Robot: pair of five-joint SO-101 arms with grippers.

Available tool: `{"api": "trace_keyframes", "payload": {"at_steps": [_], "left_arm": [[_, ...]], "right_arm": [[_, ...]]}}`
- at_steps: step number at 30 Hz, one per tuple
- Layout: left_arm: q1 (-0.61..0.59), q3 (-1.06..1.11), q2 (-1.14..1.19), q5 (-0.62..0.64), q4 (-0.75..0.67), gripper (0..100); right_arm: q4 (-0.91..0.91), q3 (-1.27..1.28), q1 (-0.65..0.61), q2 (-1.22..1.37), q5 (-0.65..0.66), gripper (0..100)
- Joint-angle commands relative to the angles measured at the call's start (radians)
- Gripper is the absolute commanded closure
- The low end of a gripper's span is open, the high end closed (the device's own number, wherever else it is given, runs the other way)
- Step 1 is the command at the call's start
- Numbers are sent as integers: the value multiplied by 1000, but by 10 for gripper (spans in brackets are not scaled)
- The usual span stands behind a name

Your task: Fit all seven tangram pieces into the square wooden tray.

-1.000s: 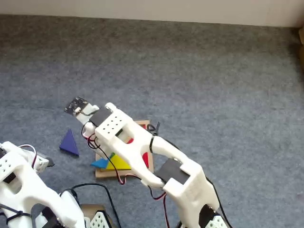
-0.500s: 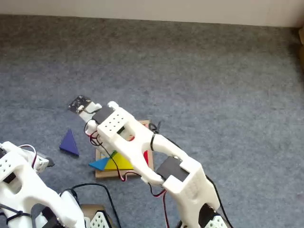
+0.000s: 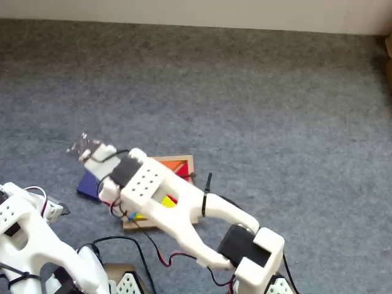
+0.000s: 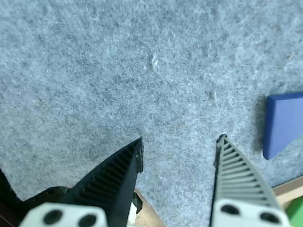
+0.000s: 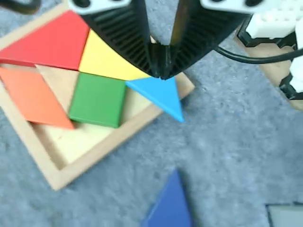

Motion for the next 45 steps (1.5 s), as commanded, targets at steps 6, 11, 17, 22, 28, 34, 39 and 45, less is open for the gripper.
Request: {"api": "trace_keyframes", "payload": {"at_steps": [6,11,17,22,28,34,39,45], "left_arm": [[-10,-59,-27,0,-11,748],[-10,-59,-27,0,-11,748],[-10,-58,-27,0,-11,748],[-12,-56,-27,0,-11,748],[-15,-56,-27,0,-11,748],[-15,-56,-27,0,-11,748],[-13,-56,-27,0,-11,748],[-13,-56,-27,0,-11,748]], "right_arm": [[-151,97,-35,-61,-12,993],[-248,185,-2,-59,-6,993],[-257,234,15,-59,-2,993],[-234,263,15,-62,167,993],[-186,260,31,-65,328,993],[-188,259,101,-64,494,993],[-193,257,116,-61,554,993],[-228,259,87,-59,624,993]]}}
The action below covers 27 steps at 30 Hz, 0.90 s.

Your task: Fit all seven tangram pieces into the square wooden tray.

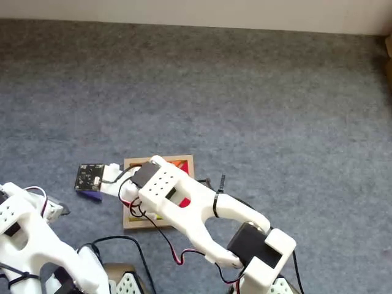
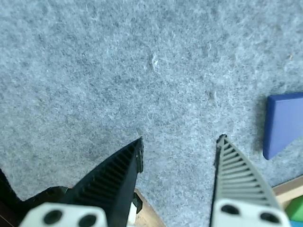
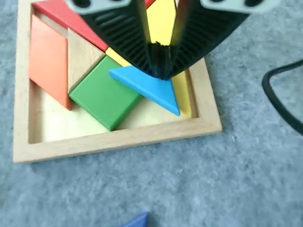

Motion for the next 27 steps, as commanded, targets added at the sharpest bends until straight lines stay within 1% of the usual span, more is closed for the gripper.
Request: {"api": "trace_keyframes", "payload": {"at_steps": [1,15,27], "left_arm": [[-13,-56,-27,0,-11,748],[-12,-56,-27,0,-11,748],[-12,-56,-27,0,-11,748]], "right_arm": [[-33,2,-12,-21,46,993],[-35,2,-87,-21,259,993],[-47,1,-65,-19,419,993]]}}
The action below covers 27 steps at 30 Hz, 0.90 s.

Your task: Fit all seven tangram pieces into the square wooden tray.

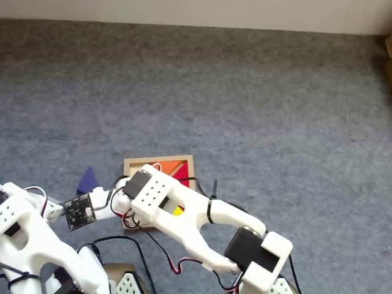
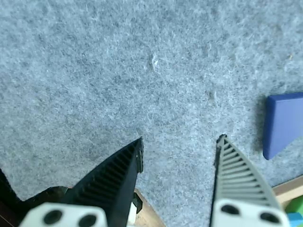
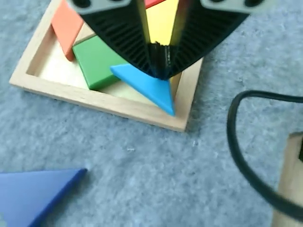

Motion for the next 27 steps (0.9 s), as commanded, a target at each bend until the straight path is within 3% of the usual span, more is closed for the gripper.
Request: {"api": "trace_keyframes", "payload": {"at_steps": [1,14,27], "left_arm": [[-12,-56,-27,0,-11,748],[-12,-56,-27,0,-11,748],[-12,-58,-27,0,-11,748]], "right_arm": [[-25,1,18,-19,43,993],[-73,1,73,-19,46,993],[-68,2,44,39,157,993]]}}
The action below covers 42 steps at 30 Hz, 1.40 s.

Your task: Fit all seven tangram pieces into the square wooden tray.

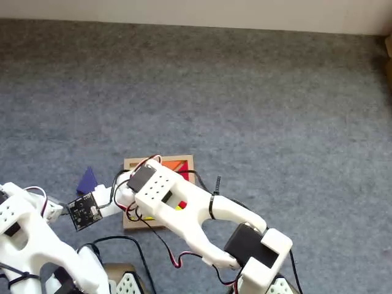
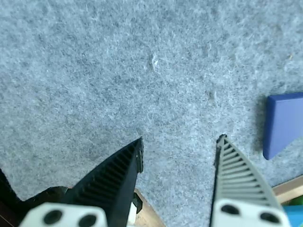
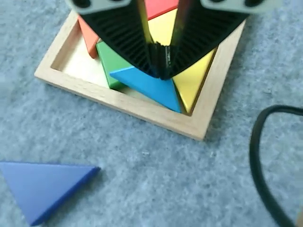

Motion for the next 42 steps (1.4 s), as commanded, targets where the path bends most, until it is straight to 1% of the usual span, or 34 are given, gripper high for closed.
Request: {"api": "trace_keyframes", "payload": {"at_steps": [1,13,15,21,26,29,32,34,36,39,42], "left_arm": [[-12,-58,-27,0,-11,748],[-12,-58,-27,0,-11,748],[-12,-58,-27,0,-11,748],[-12,-58,-27,0,-11,748],[-12,-58,-27,0,-11,748],[-12,-58,-27,0,-11,748],[-12,-58,-27,0,-11,748],[-12,-58,-27,0,-11,748],[-12,-58,-27,0,-11,748],[-12,-56,-27,-2,-11,748],[-12,-56,-27,-3,-11,748]], "right_arm": [[-2,4,-13,13,12,993],[-1,8,-35,10,9,993],[33,4,-31,2,6,993],[119,10,-16,-174,3,993],[111,10,19,-286,-135,993],[47,12,73,-291,-238,993],[-71,19,130,-288,-391,993],[-179,45,159,-277,-494,993],[-305,81,177,-248,-560,993],[-446,130,205,-174,-566,993],[-464,140,231,-97,-566,993]]}}
